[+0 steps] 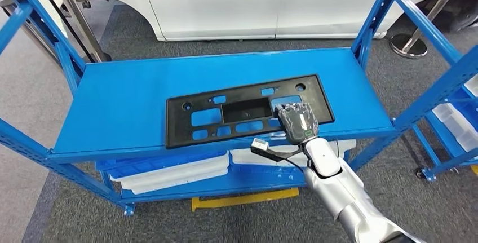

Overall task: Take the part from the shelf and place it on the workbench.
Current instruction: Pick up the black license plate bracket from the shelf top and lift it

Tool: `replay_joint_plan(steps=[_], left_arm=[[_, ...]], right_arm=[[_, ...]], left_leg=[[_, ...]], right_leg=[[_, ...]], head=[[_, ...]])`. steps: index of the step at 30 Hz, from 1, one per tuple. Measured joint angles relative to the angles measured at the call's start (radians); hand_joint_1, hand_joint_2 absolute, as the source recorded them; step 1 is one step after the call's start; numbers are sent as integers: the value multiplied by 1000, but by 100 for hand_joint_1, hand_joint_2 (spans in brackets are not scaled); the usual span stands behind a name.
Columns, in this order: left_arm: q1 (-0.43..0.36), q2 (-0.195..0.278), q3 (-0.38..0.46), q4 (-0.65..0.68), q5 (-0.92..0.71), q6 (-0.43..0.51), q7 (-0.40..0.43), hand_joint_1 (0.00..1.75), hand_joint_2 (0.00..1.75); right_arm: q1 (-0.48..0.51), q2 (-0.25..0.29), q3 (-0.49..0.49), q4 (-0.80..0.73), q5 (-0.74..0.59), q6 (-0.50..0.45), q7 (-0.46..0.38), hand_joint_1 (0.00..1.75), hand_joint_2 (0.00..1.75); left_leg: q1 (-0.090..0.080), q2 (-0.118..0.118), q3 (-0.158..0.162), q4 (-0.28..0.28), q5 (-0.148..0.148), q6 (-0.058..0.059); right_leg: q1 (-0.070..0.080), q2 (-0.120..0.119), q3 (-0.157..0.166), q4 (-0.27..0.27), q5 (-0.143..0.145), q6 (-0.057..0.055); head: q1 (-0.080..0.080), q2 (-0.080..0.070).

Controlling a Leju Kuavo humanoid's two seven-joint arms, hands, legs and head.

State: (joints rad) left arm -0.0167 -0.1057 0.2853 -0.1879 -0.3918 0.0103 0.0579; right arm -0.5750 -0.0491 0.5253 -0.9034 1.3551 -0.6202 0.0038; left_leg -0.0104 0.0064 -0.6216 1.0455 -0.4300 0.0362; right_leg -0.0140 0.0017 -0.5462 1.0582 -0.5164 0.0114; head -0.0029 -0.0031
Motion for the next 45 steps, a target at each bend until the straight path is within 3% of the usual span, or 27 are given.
replay_joint_plan(steps=[3,5,7,9,10,13,14,17,19,22,23,24,25,26,27,28,30,31,33,35,37,38,39,41,42,43,45], left_arm=[[-1,1,1,0,-3,0,1,0,175],[-2,2,2,0,-4,1,2,0,175],[-2,2,2,0,-4,3,4,0,175],[-2,2,4,0,-5,5,4,0,175],[-2,2,5,0,-5,6,5,0,175],[-5,2,8,0,-5,8,7,0,175],[-6,2,9,0,-5,8,8,0,175],[-7,2,18,0,-1,7,13,0,175],[-8,3,24,0,0,6,15,0,175],[-9,4,27,0,-5,5,17,0,175],[-9,5,27,0,-7,5,17,0,175],[-9,5,27,0,-8,5,19,0,175],[-9,5,27,0,-8,5,20,0,175],[-9,5,27,0,-9,4,22,0,175],[-9,5,27,0,-10,3,23,0,175],[-9,4,27,0,-10,2,24,0,175],[-9,3,27,0,-10,0,25,0,175],[-9,2,27,0,-10,-1,25,0,175],[-9,4,28,0,-11,-1,25,0,175],[-10,7,29,0,-11,-2,26,0,175],[-9,8,29,1,-11,-2,27,0,175],[-9,9,30,1,-11,-3,27,0,175],[-9,9,30,1,-11,-3,27,0,175],[-10,11,32,1,-10,-4,27,0,175],[-11,13,33,0,-10,-6,27,0,175],[-13,14,33,0,-10,-8,27,0,175],[-15,18,37,0,-9,-11,27,0,175]], right_arm=[[4,-4,0,-15,-27,6,-7,175,175],[5,-6,0,-25,-47,15,-12,175,175],[5,-6,0,-32,-61,28,-16,175,175],[5,-8,0,-35,-70,37,-17,175,175],[5,-9,0,-37,-72,41,-18,175,175],[3,-13,0,-47,-80,45,-21,175,175],[3,-14,0,-50,-85,46,-22,175,175],[1,-19,0,-59,-106,55,-27,175,175],[1,-25,0,-62,-115,61,-29,175,175],[1,-31,0,-65,-126,72,-29,175,175],[1,-33,0,-65,-132,76,-29,175,175],[2,-36,0,-65,-138,80,-30,175,175],[2,-39,0,-66,-144,82,-32,175,175],[2,-42,0,-69,-150,85,-33,175,175],[2,-45,0,-74,-154,86,-35,175,175],[2,-49,0,-82,-158,87,-36,175,175],[2,-54,0,-97,-164,88,-38,175,175],[1,-56,0,-102,-166,88,-38,175,175],[0,-59,0,-107,-167,89,-38,175,175],[-1,-60,0,-111,-167,90,-39,175,175],[0,-60,0,-114,-167,91,-39,175,175],[0,-61,0,-114,-168,92,-39,175,175],[2,-61,0,-114,-170,95,-39,175,175],[4,-63,0,-115,-176,101,-40,175,175],[4,-64,0,-116,-181,104,-41,175,175],[5,-65,0,-120,-187,107,-44,175,175],[3,-69,0,-131,-200,113,-50,175,175]], left_leg=[[1,1,-15,4,1,-20],[6,-2,-43,69,-57,-32],[14,-3,-85,197,-139,-45],[22,-2,-92,267,-170,-55],[25,-2,-67,244,-159,-58],[31,-7,67,42,-100,-61],[30,-10,91,-1,-91,-57],[22,-14,88,-20,-72,-35],[23,-9,72,-25,-51,-14],[18,-2,35,-27,-18,8],[14,-1,21,-27,-8,10],[10,-1,7,-26,3,12],[5,-1,-7,-25,13,13],[1,-1,-20,-24,22,13],[-2,-1,-30,-23,31,13],[-6,-1,-39,-22,40,12],[-8,1,-47,-23,57,6],[-8,2,-49,-26,67,1],[-8,1,-53,-32,79,-9],[-7,-3,-71,3,26,-22],[4,-5,-101,118,-81,-36],[11,-5,-112,184,-116,-44],[17,-5,-116,237,-127,-51],[28,-5,-81,255,-87,-63],[33,-5,-37,211,-61,-68],[36,-7,21,141,-57,-72],[35,-13,111,8,-83,-67]], right_leg=[[-4,0,-15,-10,18,-15],[-11,-3,-29,-18,38,-28],[-11,-4,-50,-17,54,-33],[-13,-4,-71,-13,68,-28],[-15,-4,-81,-10,74,-24],[-20,-3,-103,-2,90,-7],[-19,-2,-107,-1,96,1],[-19,-2,-112,-11,120,24],[-21,-2,-124,5,93,33],[-19,-2,-170,157,-47,34],[-17,-2,-180,217,-78,33],[-14,-2,-179,253,-85,31],[-10,-2,-162,260,-71,27],[-4,-2,-128,230,-44,19],[2,-2,-79,173,-20,9],[9,-3,-25,99,-13,-4],[20,-5,46,-13,-22,-22],[23,-5,56,-38,-27,-27],[20,-8,47,-53,-6,-37],[11,-12,28,-66,24,-50],[6,-13,-2,-67,52,-56],[5,-13,-19,-65,64,-54],[4,-13,-37,-61,75,-50],[-1,-13,-72,-50,94,-40],[-4,-13,-89,-42,102,-34],[-6,-13,-104,-32,108,-27],[-8,-14,-124,-19,122,-12]], head=[[0,0],[0,0],[-1,0],[-1,0],[-1,0],[-1,0],[0,0],[0,0],[1,0],[2,0],[2,0],[2,0],[2,0],[2,0],[2,0],[1,0],[1,0],[1,0],[2,0],[1,0],[1,0],[1,0],[1,0],[1,0],[1,0],[0,0],[1,0]])
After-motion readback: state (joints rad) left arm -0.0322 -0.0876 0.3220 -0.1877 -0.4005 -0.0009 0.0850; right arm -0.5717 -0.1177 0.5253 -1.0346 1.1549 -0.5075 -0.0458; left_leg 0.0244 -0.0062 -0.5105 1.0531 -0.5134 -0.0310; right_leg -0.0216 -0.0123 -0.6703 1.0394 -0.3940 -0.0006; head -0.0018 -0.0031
